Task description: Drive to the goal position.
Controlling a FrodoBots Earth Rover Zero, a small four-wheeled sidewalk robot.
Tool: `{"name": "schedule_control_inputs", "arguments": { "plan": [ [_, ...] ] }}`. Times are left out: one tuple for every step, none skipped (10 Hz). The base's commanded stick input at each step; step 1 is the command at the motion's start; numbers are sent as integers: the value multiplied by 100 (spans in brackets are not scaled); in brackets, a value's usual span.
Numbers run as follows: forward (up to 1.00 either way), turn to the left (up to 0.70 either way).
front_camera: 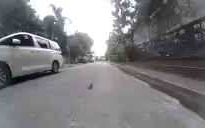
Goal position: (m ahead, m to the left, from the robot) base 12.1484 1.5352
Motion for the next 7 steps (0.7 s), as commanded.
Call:
{"name": "schedule_control_inputs", "arguments": {
  "plan": [
    [100,-39],
    [100,-31],
    [100,-4],
    [100,-39],
    [100,-39],
    [100,-24],
    [100,1]
  ]
}}
